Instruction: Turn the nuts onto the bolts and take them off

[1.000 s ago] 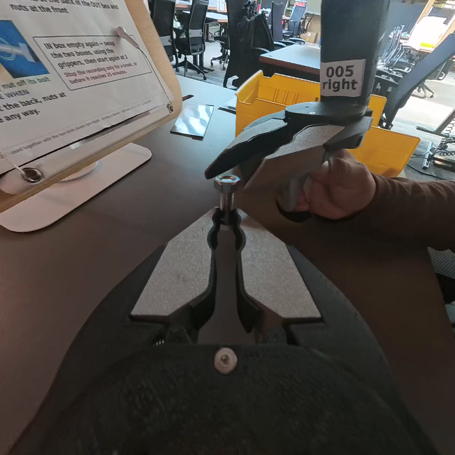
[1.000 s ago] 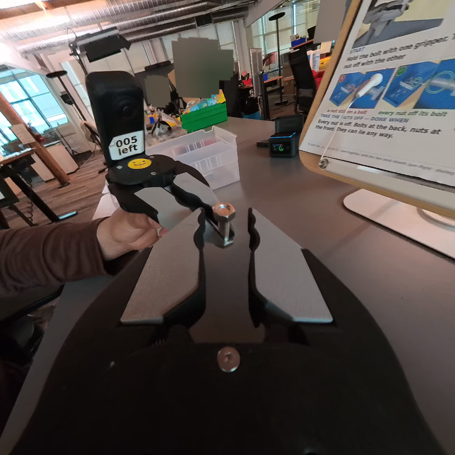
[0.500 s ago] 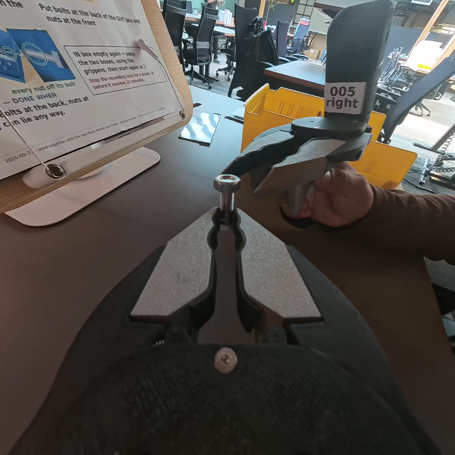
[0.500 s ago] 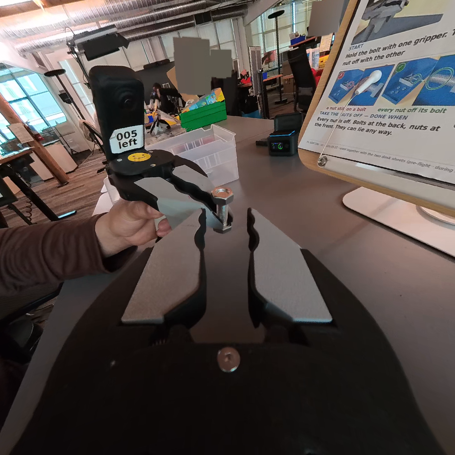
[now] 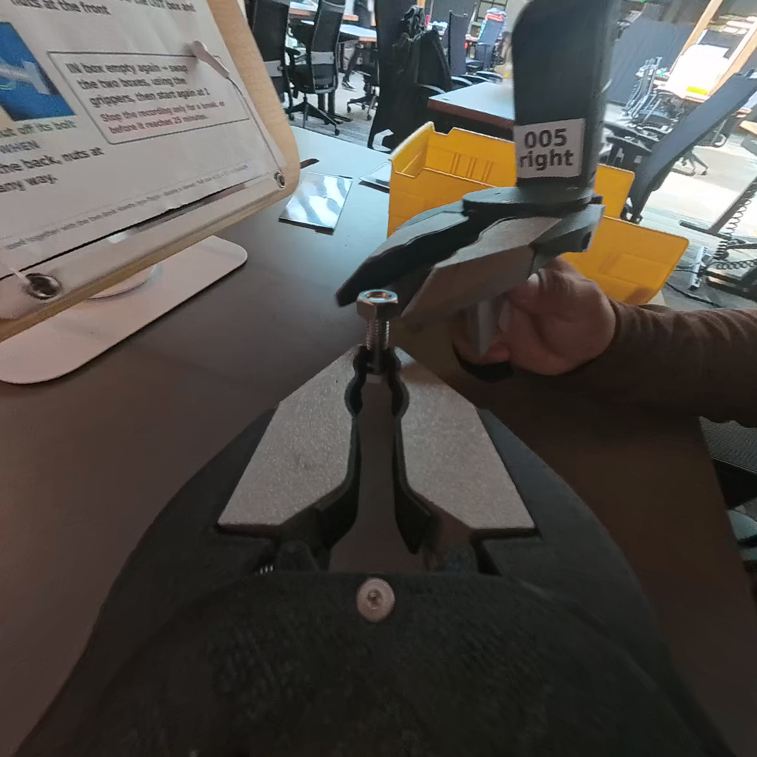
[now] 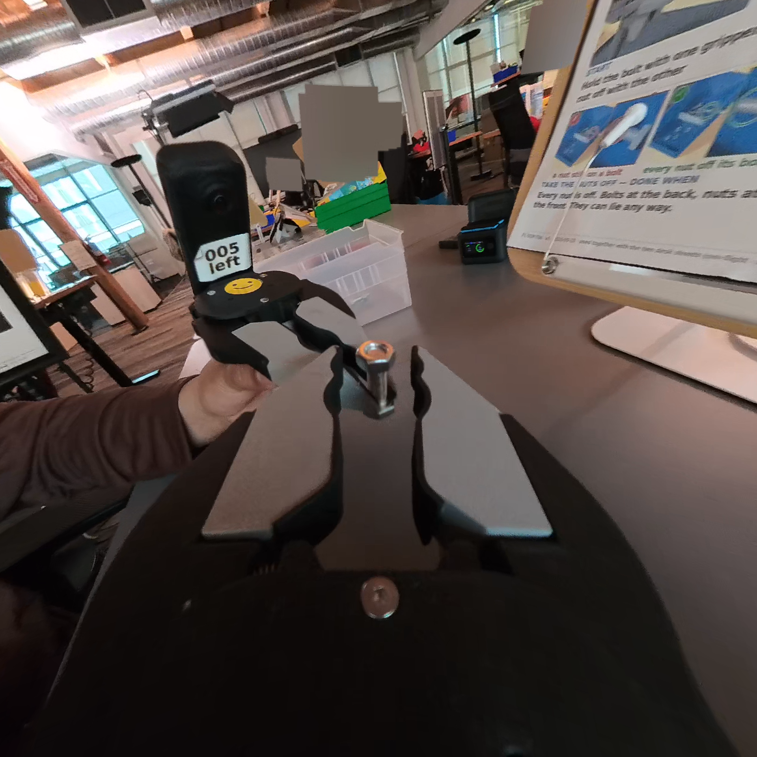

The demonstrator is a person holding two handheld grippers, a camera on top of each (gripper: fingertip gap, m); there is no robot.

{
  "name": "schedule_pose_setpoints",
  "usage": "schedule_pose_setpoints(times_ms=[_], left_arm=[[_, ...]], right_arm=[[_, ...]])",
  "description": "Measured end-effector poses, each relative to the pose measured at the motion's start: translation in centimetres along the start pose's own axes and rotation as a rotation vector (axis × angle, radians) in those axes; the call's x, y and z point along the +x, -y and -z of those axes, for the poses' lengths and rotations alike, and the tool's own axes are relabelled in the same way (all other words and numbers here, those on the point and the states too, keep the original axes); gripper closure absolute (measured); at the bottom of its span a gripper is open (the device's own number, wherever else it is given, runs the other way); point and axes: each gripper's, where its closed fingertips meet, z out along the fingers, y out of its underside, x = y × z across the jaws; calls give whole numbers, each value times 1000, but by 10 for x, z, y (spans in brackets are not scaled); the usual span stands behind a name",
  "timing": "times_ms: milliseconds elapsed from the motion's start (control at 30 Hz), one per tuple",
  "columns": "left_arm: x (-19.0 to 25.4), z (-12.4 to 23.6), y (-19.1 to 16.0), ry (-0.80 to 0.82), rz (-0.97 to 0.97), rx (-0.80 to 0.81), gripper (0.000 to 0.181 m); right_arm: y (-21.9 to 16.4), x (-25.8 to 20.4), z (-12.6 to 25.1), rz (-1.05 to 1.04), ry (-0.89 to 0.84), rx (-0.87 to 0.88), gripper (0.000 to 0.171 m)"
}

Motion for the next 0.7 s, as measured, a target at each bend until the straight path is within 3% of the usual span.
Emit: schedule_pose_setpoints(times_ms=[167, 333, 533, 700], left_arm=[[-4, 2, 0, 11, 5, -3, 174], [11, -7, -5, -29, -25, -29, 174], [1, 0, -1, 16, -35, -18, 174], [-5, 5, 0, 23, -23, -11, 174]], right_arm=[[-2, -1, 5, 29, -5, -32, 153], [-6, -10, -12, 43, 8, -35, 139], [-4, -3, -3, 91, -46, -46, 140], [-4, -2, 4, 85, -30, -49, 151]])
